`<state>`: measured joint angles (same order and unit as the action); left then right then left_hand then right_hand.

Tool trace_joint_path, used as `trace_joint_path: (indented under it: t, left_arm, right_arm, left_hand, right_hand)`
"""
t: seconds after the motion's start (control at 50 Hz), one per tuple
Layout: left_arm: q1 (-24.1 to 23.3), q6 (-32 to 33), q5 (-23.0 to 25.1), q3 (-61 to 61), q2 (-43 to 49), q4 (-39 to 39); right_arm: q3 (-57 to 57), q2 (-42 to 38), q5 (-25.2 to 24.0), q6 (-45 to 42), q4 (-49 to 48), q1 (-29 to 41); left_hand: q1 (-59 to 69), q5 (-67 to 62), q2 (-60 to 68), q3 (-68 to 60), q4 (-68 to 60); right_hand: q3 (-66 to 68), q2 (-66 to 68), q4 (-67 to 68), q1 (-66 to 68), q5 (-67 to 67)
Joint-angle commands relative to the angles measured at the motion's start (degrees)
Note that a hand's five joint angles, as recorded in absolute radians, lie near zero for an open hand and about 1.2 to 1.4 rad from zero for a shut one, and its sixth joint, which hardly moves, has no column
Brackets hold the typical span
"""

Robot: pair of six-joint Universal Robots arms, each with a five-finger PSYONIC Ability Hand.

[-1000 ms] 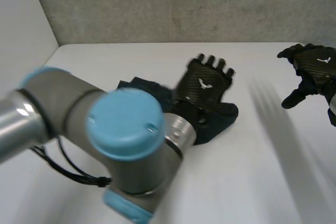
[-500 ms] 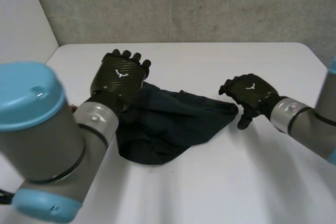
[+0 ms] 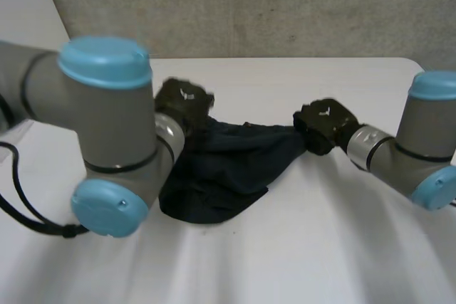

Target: Fold the shorts.

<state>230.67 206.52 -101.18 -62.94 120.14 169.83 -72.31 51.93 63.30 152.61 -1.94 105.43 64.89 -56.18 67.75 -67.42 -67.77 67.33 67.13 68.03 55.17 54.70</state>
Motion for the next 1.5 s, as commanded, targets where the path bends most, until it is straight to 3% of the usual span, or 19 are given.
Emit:
trace_joint_path:
  t: [0.02, 0.18, 0.26, 0.28, 0.32, 0.38, 0.48, 0.58, 0.82, 0.92, 1.18, 1.3, 1.42, 1.48, 1.5]
  left_arm:
    - [0.1, 0.2, 0.2, 6.2, -8.2, -0.2]
    - [2.1, 1.2, 0.3, 7.5, -12.4, 0.0]
    - [2.7, -1.7, 0.5, 3.9, -13.5, -1.3]
    - [2.9, -4.8, 1.1, 1.2, -14.1, -1.8]
    - [2.9, -8.3, 2.3, -1.5, -14.5, -1.9]
    - [3.1, -14.8, 5.3, -4.9, -14.3, -1.8]
    - [3.6, -19.8, 9.5, -6.6, -12.3, -1.6]
    - [5.0, -20.1, 14.1, -4.0, -4.9, -1.0]
    - [4.3, -20.3, 19.3, 6.8, 8.5, -1.2]
    - [3.9, -20.4, 21.7, 9.3, 11.4, -1.1]
    - [3.6, -20.3, 22.6, 17.4, 16.6, -1.1]
    - [3.6, -20.5, 28.1, 17.8, 17.1, -1.0]
    - [3.2, -20.5, 29.5, 19.3, 19.2, -1.0]
    - [2.9, -20.5, 29.5, 21.5, 20.6, -1.0]
    - [2.9, -20.4, 29.3, 22.9, 21.3, -1.0]
  right_arm:
    - [3.1, 13.8, 0.3, 0.2, 5.9, -0.1]
    - [9.5, 26.6, 0.7, 0.2, 15.9, -0.4]
    - [8.9, 27.8, 1.9, -0.1, 19.1, 0.9]
    - [8.6, 27.8, 2.3, -0.2, 19.4, 1.4]
    - [7.7, 27.5, 3.3, -0.6, 20.0, 2.8]
    - [6.3, 26.7, 5.2, -1.5, 20.0, 5.6]
    - [4.6, 26.7, 6.1, -5.0, 19.8, 7.2]
    - [2.1, 28.6, 5.5, -6.4, 20.1, 7.5]
    - [-2.4, 32.7, 5.4, -6.7, 19.6, 8.8]
    - [-3.5, 33.2, 5.3, -6.7, 19.6, 8.8]
    - [-6.1, 33.8, 5.4, -6.9, 19.3, 8.7]
    - [-6.2, 33.8, 5.3, -6.9, 19.2, 8.7]
    - [-5.6, 33.8, 5.3, -6.9, 18.3, 8.7]
    - [-5.4, 33.8, 5.3, -7.0, 17.9, 8.7]
    - [-5.2, 33.7, 5.4, -7.0, 17.8, 8.7]
  left_hand:
    - [15.1, -13.8, 12.2, -12.6, -12.2]
    - [15.1, -13.8, 12.2, -12.6, -12.2]
    - [-22.4, 23.7, -25.3, 25.0, 25.3]
    - [-42.9, 44.2, -45.7, 45.4, 45.7]
    - [-51.1, 52.4, -54.0, 53.7, 54.0]
    - [-51.1, 52.4, -54.0, 53.7, 54.0]
    - [-50.8, 52.1, -53.7, 53.3, 53.7]
    - [-50.0, 51.3, -52.8, 52.5, 52.9]
    - [-44.6, 45.9, -47.5, 47.1, 47.5]
    - [-41.2, 42.5, -44.1, 43.8, 44.1]
    - [-31.0, 32.2, -33.8, 33.5, 33.8]
    - [-30.8, 32.1, -33.7, 33.3, 33.7]
    - [-30.1, 31.4, -33.0, 32.7, 33.0]
    - [-16.4, 17.7, -19.2, 18.9, 19.3]
    - [3.2, -1.9, 0.3, -0.6, -0.3]
  right_hand:
    - [12.7, 12.9, 12.0, 24.8, 15.3]
    - [12.7, 12.9, 12.0, 24.8, 15.3]
    - [12.7, 12.9, 12.0, 24.8, 15.3]
    - [12.7, 12.9, 12.0, 24.8, 15.3]
    - [12.7, 12.9, 12.0, 24.8, 15.3]
    - [12.7, 12.9, 12.0, 24.8, 15.3]
    - [12.7, 12.9, 12.0, 24.8, 15.3]
    - [12.7, 12.9, 12.0, 24.8, 15.3]
    - [12.7, 12.9, 12.0, 24.8, 15.3]
    - [12.7, 12.9, 12.0, 24.8, 15.3]
    - [12.7, 12.9, 12.0, 24.8, 15.3]
    - [12.7, 12.9, 12.0, 24.8, 15.3]
    - [12.7, 12.9, 12.0, 24.8, 15.3]
    - [12.7, 12.9, 12.0, 24.8, 15.3]
    - [12.7, 12.9, 12.0, 24.8, 15.3]
